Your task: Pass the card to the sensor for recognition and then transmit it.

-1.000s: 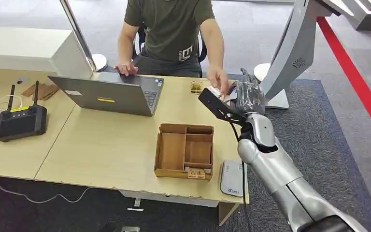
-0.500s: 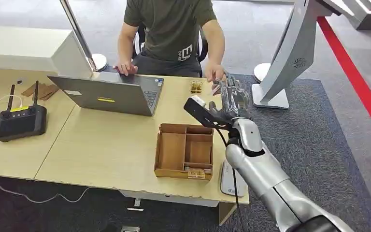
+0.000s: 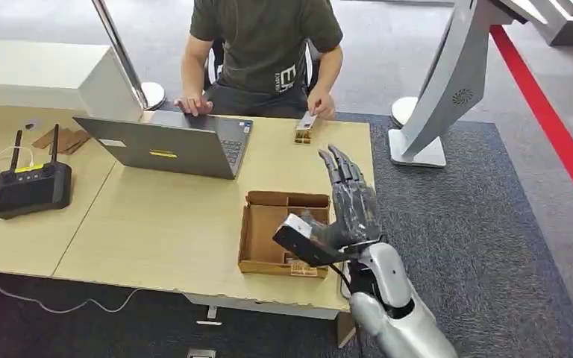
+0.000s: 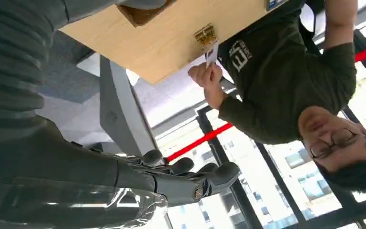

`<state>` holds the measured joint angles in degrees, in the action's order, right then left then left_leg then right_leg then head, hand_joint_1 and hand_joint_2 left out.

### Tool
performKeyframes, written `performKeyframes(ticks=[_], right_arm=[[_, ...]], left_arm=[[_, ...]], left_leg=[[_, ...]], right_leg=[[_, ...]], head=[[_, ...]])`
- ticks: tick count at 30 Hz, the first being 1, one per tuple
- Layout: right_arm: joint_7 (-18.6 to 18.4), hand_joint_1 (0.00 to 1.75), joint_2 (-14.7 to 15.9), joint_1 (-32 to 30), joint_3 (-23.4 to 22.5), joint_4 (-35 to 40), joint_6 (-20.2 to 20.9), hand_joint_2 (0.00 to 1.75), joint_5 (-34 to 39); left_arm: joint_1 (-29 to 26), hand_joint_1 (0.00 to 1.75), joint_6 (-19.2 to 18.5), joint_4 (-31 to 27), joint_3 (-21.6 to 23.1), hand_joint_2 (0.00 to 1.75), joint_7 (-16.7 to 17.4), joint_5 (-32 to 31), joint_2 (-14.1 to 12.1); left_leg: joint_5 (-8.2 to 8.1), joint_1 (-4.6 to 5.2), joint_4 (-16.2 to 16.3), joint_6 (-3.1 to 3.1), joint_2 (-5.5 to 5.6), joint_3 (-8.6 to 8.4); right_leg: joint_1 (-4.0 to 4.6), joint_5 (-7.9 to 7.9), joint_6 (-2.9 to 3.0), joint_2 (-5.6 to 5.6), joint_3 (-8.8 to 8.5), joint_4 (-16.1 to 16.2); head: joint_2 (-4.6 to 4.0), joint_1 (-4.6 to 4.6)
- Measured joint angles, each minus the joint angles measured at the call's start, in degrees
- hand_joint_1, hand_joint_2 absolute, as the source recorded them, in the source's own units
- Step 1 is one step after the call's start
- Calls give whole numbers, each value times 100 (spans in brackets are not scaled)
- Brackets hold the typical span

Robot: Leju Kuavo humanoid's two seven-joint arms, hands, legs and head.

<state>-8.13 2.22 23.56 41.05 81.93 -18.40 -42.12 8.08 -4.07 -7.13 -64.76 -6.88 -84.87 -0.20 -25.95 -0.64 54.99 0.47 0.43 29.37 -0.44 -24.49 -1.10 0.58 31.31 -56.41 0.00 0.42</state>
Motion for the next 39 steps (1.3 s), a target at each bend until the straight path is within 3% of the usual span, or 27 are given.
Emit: performKeyframes(ticks=[5,10,13,19,22,28,39], right_arm=[[24,0,226,-447,-48,911,63,175,-39],[641,0,438,-983,-118,1737,90,175,304],[756,0,641,-1336,-138,2340,319,175,267],[323,0,851,-1529,13,2958,880,175,-900],[317,0,914,-1503,157,3094,1230,175,-1169],[308,0,963,-1446,476,3116,1814,175,-1469],[-166,0,956,-1428,732,3035,2839,175,-1722]], left_arm=[[-34,0,0,0,-5,175,-24,4,-22],[-43,0,-2,0,-55,175,-22,157,-37],[-49,0,26,0,-135,175,-20,240,-53],[-32,0,109,0,-241,175,-24,227,-68],[-30,0,109,0,-282,175,-46,179,-68],[-19,0,101,0,-297,175,-118,127,-68],[-9,0,101,0,-332,175,-114,74,-66]], left_leg=[[1,1,0,-1,-3,1],[2,0,0,-1,-1,-3],[0,0,0,-1,-2,-2],[0,0,-1,-2,-5,2],[1,0,-1,-1,-4,2],[2,0,-1,-2,-4,1],[1,0,-1,-2,-3,4]], right_leg=[[-1,1,1,1,1,1],[0,1,1,-1,-5,3],[0,1,1,4,-3,2],[0,1,1,3,-2,3],[0,1,1,2,-4,2],[0,2,1,2,-5,0],[0,1,1,1,-4,1]], head=[[0,0],[0,0],[0,0],[0,0],[0,0],[0,2],[0,0]])
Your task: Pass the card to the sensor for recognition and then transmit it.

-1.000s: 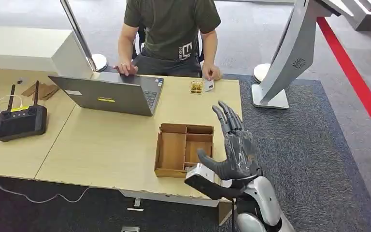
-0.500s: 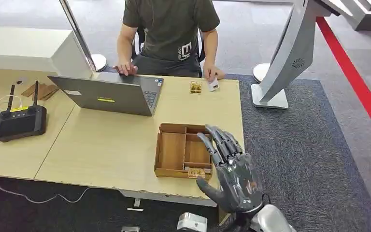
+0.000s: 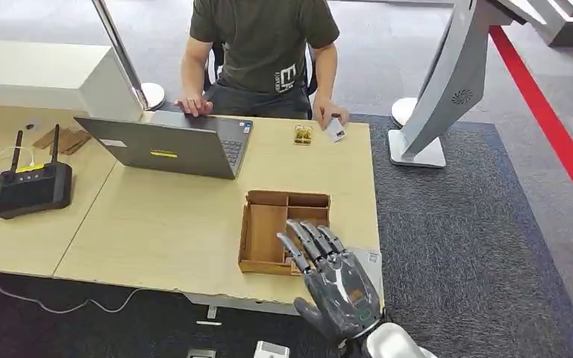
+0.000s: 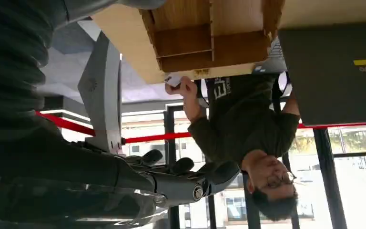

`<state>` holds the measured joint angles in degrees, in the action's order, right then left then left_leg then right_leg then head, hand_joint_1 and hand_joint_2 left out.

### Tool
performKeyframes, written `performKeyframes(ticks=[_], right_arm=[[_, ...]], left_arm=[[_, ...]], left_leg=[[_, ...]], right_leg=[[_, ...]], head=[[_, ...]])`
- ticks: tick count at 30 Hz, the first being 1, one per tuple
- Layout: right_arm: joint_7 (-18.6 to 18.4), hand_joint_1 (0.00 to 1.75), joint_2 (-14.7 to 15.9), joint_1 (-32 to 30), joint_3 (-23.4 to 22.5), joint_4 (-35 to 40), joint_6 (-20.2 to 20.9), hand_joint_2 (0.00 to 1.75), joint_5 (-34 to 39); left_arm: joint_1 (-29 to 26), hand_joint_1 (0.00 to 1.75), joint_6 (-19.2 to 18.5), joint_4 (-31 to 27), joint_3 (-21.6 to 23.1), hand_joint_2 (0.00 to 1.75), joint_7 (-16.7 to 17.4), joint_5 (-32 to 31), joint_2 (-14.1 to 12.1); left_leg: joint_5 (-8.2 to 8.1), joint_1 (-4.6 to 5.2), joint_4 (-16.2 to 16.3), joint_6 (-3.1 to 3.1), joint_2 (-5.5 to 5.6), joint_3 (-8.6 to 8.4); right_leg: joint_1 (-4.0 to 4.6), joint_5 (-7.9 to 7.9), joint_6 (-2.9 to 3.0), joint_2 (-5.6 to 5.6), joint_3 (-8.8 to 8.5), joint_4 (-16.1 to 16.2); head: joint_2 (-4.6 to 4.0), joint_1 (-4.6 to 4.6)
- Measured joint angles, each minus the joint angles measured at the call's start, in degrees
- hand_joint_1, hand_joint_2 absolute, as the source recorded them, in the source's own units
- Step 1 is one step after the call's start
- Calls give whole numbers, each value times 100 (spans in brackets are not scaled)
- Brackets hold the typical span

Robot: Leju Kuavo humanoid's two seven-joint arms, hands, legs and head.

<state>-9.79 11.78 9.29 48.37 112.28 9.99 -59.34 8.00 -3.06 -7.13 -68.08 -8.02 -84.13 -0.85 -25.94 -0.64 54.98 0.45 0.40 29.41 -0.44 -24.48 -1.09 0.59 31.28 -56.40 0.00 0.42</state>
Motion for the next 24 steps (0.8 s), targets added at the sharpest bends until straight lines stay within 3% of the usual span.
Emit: performKeyframes(ticks=[6,10,19,24], right_arm=[[-337,0,-20,3,20,-284,277,175,179],[-319,0,-70,10,35,-562,260,175,393],[-394,0,-245,114,63,-1333,-285,175,129],[-385,0,-321,144,79,-1584,-374,175,70]], left_arm=[[3,0,0,0,-2,175,22,-52,0],[4,0,0,0,-2,175,42,-70,2],[9,0,2,0,-57,175,87,-74,9],[10,0,2,0,-101,175,92,-74,11]], left_leg=[[0,0,0,0,0,0],[0,0,0,0,0,-1],[0,0,-1,0,0,0],[0,0,-1,0,0,0]], right_leg=[[0,0,0,0,-1,0],[0,0,0,0,-1,-1],[0,0,0,0,0,-1],[0,0,0,0,0,-1]], head=[[0,0],[0,0],[0,0],[0,0]])
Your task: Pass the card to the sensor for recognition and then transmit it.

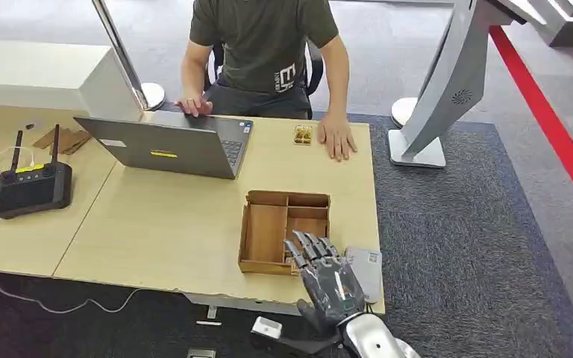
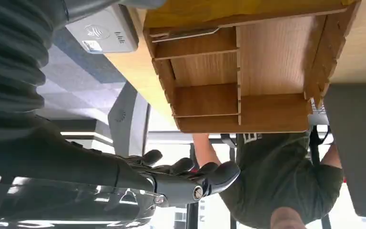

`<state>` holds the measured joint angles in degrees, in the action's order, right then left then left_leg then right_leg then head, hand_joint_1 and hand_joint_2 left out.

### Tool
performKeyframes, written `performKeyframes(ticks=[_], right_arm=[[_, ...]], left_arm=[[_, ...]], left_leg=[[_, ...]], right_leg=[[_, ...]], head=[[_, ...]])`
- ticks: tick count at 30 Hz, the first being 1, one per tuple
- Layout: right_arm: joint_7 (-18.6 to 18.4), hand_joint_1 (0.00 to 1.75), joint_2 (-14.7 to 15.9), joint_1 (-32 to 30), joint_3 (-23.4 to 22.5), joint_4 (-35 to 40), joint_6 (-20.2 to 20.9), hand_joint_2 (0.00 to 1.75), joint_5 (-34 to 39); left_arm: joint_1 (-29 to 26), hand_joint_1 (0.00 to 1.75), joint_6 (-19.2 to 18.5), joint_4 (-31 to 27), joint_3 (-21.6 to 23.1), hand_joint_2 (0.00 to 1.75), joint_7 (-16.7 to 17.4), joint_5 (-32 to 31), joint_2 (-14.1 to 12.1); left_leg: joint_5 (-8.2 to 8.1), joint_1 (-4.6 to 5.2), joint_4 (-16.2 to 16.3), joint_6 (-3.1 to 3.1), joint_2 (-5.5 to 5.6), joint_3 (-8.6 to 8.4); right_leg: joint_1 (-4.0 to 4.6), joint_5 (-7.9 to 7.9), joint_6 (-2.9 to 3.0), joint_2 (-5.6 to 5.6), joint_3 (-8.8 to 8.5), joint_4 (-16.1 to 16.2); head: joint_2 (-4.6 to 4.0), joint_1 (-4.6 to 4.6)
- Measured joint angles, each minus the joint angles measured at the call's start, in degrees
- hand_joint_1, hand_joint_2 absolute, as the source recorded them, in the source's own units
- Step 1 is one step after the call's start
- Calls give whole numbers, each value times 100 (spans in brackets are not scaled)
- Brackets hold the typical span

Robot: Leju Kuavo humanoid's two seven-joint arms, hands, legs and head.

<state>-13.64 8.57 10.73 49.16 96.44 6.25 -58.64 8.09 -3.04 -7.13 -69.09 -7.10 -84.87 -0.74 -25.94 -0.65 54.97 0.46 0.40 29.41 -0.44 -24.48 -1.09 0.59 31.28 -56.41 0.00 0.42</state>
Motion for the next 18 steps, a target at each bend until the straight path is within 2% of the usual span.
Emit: performKeyframes(ticks=[9,18], right_arm=[[225,0,-153,59,26,-302,-193,175,-77],[389,0,-328,155,68,-721,-572,175,-153]], left_arm=[[0,0,0,0,-50,175,4,20,4],[1,0,-2,0,-120,175,2,-24,7]], left_leg=[[0,0,0,0,-1,0],[0,0,0,0,0,1]], right_leg=[[0,0,0,0,1,0],[0,0,0,0,1,-1]], head=[[0,0],[0,0]])
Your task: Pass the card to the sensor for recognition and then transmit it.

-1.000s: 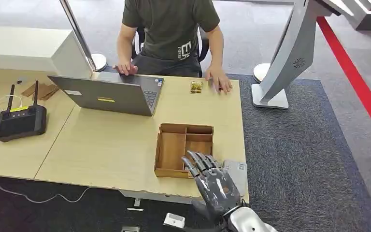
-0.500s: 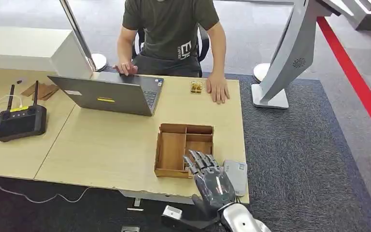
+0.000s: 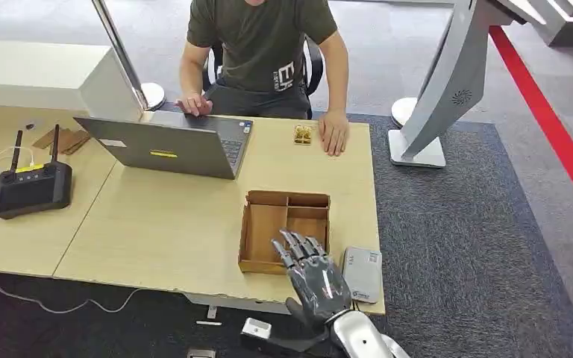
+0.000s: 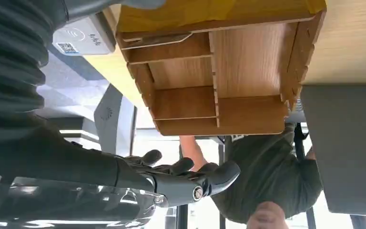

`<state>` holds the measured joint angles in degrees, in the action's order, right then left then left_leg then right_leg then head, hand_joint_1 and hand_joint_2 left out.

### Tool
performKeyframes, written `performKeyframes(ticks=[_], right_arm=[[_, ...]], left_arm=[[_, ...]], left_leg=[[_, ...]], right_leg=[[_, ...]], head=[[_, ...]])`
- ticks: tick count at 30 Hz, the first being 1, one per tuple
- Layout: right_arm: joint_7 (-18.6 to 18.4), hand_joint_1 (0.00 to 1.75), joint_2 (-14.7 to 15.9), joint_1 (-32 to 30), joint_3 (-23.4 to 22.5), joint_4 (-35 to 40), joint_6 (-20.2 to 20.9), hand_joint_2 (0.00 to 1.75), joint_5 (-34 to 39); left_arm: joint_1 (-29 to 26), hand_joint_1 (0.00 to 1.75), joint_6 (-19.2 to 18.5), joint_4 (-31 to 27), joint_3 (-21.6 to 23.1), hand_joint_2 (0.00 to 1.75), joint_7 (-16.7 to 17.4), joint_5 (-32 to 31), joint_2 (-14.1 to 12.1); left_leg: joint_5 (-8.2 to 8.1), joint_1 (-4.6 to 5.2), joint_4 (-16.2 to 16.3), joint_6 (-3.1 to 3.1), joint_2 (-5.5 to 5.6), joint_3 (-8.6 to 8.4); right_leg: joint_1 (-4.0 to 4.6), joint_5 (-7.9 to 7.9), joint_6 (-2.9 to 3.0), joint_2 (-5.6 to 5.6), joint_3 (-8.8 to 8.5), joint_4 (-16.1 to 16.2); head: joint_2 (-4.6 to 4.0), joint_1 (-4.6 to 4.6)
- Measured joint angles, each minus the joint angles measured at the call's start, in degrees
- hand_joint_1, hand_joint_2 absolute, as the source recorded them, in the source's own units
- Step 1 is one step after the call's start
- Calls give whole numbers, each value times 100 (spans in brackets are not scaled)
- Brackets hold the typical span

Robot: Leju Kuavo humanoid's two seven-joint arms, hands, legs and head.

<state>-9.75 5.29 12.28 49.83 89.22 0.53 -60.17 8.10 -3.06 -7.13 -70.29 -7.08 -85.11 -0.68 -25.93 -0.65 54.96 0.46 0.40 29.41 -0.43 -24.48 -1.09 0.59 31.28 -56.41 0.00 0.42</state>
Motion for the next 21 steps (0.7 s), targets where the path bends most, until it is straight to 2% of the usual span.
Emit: performKeyframes(ticks=[5,16,21], right_arm=[[123,0,-131,127,15,-415,-263,175,-74],[180,0,-300,252,59,-971,-333,175,-171],[319,0,-444,374,103,-1394,-833,175,-171]], left_arm=[[1,0,0,0,-17,175,0,-59,6],[3,0,2,0,-22,175,0,-79,13],[3,0,41,0,-24,175,28,-123,22]], left_leg=[[0,0,0,0,0,0],[0,0,0,0,0,0],[0,0,0,0,0,-1]], right_leg=[[0,0,0,0,0,0],[0,0,0,0,0,0],[0,0,0,0,0,0]], head=[[0,0],[0,0],[0,0]])
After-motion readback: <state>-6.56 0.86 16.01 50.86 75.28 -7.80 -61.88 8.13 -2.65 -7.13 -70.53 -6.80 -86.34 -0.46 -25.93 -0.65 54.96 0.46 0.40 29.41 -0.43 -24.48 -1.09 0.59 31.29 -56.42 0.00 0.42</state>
